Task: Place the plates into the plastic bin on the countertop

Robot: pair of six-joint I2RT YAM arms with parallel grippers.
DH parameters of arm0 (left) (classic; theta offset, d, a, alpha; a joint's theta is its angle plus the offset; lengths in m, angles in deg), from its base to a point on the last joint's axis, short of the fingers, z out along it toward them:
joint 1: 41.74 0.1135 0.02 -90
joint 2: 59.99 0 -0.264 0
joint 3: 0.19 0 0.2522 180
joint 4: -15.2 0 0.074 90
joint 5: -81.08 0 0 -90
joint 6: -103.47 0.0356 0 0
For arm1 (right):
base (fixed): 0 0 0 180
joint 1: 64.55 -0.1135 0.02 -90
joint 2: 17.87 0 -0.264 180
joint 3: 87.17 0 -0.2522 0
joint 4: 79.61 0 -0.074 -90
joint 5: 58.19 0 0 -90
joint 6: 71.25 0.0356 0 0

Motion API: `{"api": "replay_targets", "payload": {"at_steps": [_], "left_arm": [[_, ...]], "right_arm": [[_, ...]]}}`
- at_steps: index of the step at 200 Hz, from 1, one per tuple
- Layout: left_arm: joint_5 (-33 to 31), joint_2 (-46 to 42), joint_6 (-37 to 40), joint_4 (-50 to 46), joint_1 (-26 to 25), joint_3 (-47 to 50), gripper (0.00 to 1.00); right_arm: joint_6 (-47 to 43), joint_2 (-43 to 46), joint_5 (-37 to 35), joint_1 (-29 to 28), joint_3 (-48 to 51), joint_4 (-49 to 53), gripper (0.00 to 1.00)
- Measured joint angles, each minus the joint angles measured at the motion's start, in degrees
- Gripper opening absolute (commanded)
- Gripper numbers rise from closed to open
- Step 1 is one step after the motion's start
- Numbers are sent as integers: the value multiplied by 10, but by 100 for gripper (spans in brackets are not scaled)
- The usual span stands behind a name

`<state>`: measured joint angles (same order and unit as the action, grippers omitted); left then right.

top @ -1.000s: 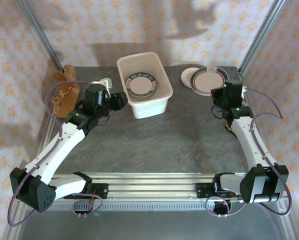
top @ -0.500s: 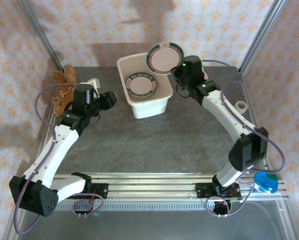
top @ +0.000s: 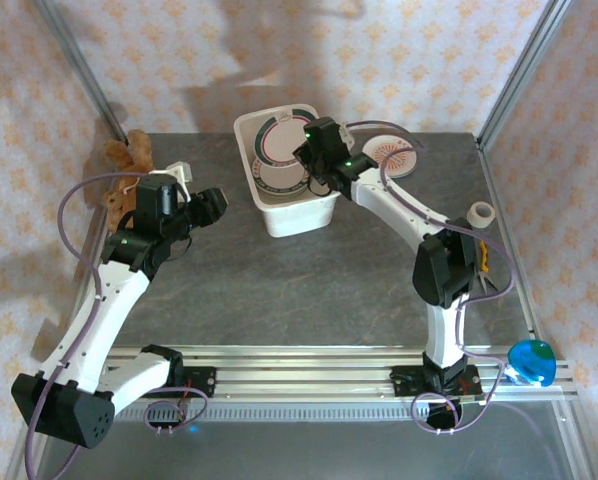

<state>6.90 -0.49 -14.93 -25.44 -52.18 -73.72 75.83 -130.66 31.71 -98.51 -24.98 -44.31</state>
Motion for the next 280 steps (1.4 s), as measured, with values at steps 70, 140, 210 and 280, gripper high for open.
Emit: {"api": "replay_targets", "payload": {"at_steps": [70,140,210,280], "left_arm": [[0,28,4,-1,1,0,54],[0,34,4,-4,1,0,54],[-8,9,2,-9,1,25,54],[-15,-38,-7,-13,5,60,54]], "right_arm": [[-3,-76,-7,0,-69,42,0],[-18,-170,-9,-6,-189,115,0],[-8,-236,-16,-14,-278,181,1],[41,-250,-14,-16,-281,183,10]]}}
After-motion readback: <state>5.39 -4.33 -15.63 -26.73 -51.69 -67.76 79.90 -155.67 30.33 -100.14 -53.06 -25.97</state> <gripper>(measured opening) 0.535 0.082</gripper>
